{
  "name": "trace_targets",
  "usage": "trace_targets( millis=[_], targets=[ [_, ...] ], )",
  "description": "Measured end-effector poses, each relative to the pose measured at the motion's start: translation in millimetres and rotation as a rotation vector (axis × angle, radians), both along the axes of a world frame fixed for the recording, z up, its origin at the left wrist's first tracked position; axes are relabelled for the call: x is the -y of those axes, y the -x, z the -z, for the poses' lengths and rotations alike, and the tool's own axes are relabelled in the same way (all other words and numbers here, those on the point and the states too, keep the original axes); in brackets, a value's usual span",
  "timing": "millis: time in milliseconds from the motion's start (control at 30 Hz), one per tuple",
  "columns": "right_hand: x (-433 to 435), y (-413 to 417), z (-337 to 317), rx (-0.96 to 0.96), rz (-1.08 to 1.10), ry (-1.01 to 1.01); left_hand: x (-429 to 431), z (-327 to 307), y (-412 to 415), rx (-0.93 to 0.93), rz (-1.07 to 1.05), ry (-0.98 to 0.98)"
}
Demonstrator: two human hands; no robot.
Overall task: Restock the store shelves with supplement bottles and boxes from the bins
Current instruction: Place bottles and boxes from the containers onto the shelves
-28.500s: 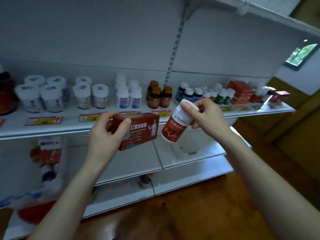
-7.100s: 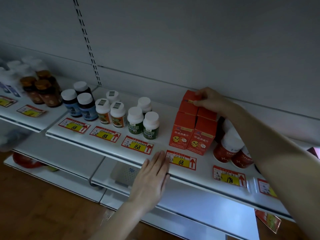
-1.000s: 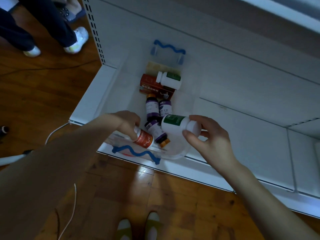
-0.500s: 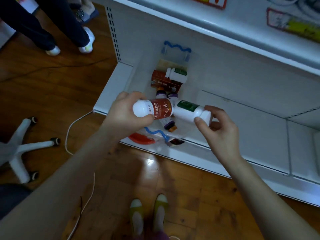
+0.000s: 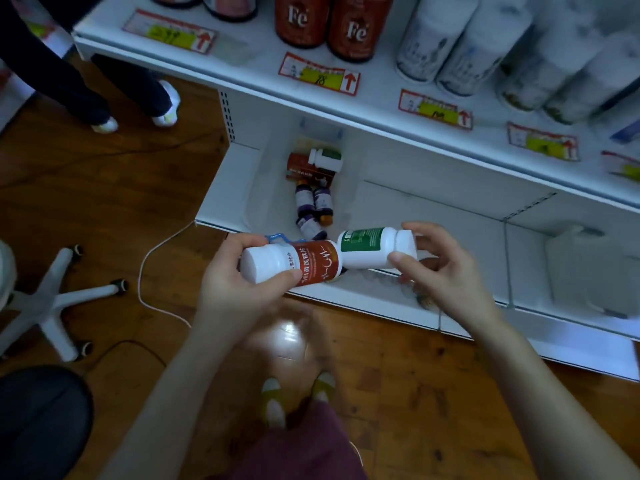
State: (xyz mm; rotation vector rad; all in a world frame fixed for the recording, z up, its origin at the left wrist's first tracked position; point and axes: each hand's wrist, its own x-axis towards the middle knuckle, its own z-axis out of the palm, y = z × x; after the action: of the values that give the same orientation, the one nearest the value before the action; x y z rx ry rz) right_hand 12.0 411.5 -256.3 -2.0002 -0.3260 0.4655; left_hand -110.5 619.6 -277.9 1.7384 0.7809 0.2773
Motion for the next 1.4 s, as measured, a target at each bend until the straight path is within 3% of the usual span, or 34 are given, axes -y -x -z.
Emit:
trace_targets(
  millis=[333, 667, 967, 1200, 1400],
  targets=[
    [73, 0, -76, -0.012, 0.052, -0.063, 62, -71, -15, 0.116, 0.171, -0.005],
    [216, 0, -122, 0.007, 0.124, -0.047, 186, -107, -50, 0.14, 0.314, 0.03],
    [367, -10, -159, 0.239, 0.312, -0.04, 343, -134, -87, 0.245, 0.439, 0.047],
    [459, -27, -173, 0.284, 0.503, 0.059, 416, -155, -122, 0.274, 0.58, 0.102],
    [520, -57, -180, 0.296, 0.48, 0.095, 477, -163, -178, 0.327, 0.672, 0.058]
  ],
)
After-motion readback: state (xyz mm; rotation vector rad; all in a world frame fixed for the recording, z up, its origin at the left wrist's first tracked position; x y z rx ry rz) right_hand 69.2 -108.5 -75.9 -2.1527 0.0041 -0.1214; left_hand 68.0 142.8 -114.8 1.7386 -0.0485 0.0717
